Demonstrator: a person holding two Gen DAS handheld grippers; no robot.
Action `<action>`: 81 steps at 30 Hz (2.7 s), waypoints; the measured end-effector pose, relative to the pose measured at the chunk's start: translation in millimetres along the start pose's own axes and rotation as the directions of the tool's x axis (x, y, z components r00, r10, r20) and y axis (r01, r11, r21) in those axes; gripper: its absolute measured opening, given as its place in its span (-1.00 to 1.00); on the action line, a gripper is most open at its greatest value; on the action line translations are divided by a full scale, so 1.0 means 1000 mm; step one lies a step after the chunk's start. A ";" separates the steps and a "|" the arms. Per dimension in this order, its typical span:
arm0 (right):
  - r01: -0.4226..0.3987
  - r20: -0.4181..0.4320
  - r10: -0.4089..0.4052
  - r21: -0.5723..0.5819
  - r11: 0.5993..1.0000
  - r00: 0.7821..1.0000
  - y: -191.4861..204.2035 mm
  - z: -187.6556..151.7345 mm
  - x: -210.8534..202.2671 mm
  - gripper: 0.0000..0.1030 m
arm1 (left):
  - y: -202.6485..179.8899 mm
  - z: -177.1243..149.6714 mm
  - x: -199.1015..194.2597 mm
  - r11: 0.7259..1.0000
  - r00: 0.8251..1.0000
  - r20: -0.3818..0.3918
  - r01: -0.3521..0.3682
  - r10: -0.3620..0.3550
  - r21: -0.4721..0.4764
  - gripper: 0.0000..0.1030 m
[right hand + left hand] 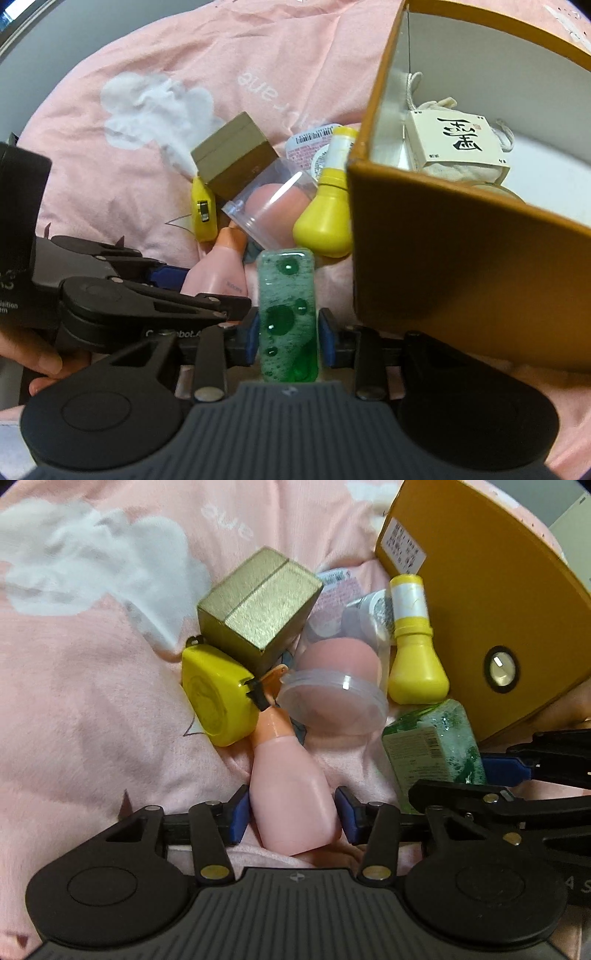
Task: Organize rigid objects
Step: 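Grasp the green glass bottle with the right tool while the left tool grasps the pink pump bottle, then carry both bottles over the box and lower them inside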
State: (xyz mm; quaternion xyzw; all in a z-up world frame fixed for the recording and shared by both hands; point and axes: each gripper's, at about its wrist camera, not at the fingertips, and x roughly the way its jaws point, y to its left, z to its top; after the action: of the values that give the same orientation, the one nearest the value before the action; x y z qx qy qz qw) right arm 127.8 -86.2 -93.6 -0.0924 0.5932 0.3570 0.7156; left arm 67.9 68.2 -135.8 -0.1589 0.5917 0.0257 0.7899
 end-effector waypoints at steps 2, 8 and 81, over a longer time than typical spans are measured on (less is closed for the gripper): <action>0.004 0.016 -0.004 -0.016 1.000 1.000 0.004 -0.002 -0.006 -0.43 | 0.000 -0.004 -0.011 1.000 1.000 0.027 0.009 -0.008 -0.010 0.07; 0.026 0.077 -0.022 -0.043 0.999 0.997 0.010 -0.006 -0.028 -0.43 | -0.001 -0.018 -0.052 0.998 0.991 0.130 0.050 -0.044 -0.046 0.04; 0.050 0.130 -0.126 0.474 0.879 0.983 -0.231 0.087 -0.083 -0.68 | -0.164 0.164 0.022 0.985 0.988 0.043 0.153 -0.150 -0.077 0.00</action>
State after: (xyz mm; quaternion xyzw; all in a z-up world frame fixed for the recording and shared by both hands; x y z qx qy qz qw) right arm 335.7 -238.9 -60.9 0.0845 0.5987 0.1764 0.7767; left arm 263.6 -44.3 -79.2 -0.2342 0.5616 -0.0076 0.7935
